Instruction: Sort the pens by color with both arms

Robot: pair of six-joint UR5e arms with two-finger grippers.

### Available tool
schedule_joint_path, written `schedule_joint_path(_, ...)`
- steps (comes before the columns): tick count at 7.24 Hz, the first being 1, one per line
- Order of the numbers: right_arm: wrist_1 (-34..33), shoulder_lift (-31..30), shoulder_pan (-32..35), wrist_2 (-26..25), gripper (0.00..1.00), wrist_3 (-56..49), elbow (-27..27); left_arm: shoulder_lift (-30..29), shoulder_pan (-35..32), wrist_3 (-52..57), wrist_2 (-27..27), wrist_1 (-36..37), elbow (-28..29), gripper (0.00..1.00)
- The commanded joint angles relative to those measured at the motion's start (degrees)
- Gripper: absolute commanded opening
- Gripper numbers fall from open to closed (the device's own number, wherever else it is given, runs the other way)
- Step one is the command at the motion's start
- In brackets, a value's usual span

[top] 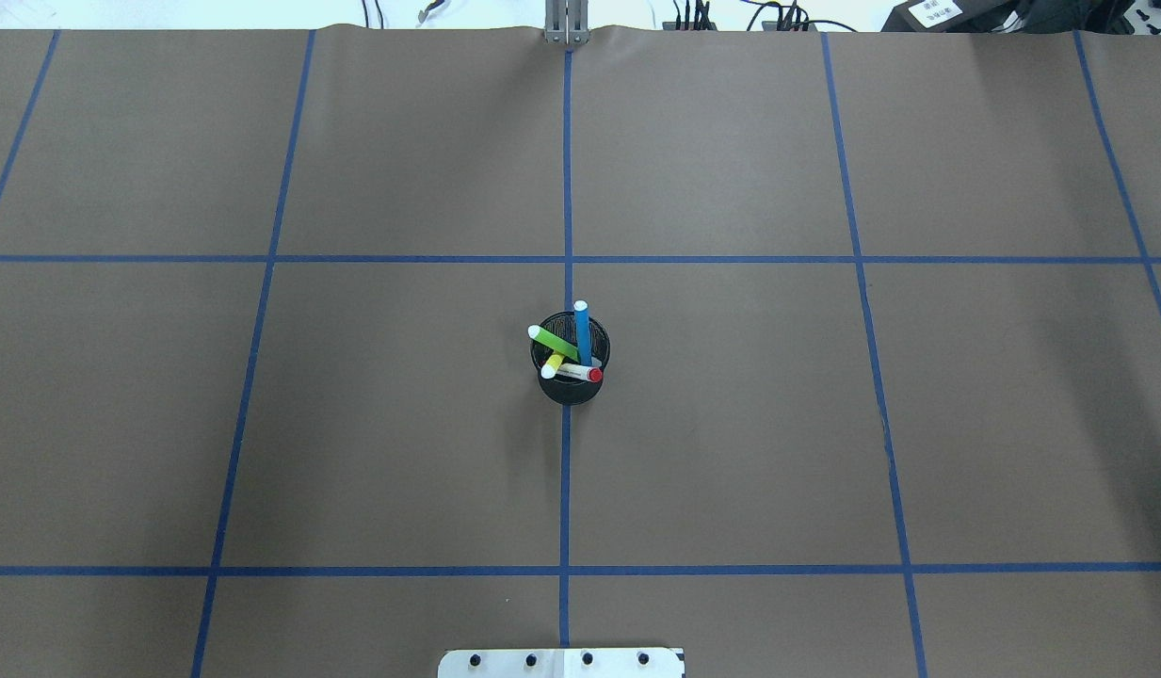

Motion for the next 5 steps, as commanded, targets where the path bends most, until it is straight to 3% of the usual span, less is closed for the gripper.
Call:
schedule_joint_path(1, 0.1, -0.1, 0.0, 0.1, 1.0, 0.1, 0.2, 0.1, 0.1, 0.1, -0.4, -0.1, 0.0, 1.0)
schedule_joint_path(5, 0.9, -0.7, -0.1, 2.1, 1.0, 0.2, 0.3, 1.8, 0.5, 0.2, -0.4, -2.2, 0.1, 1.0)
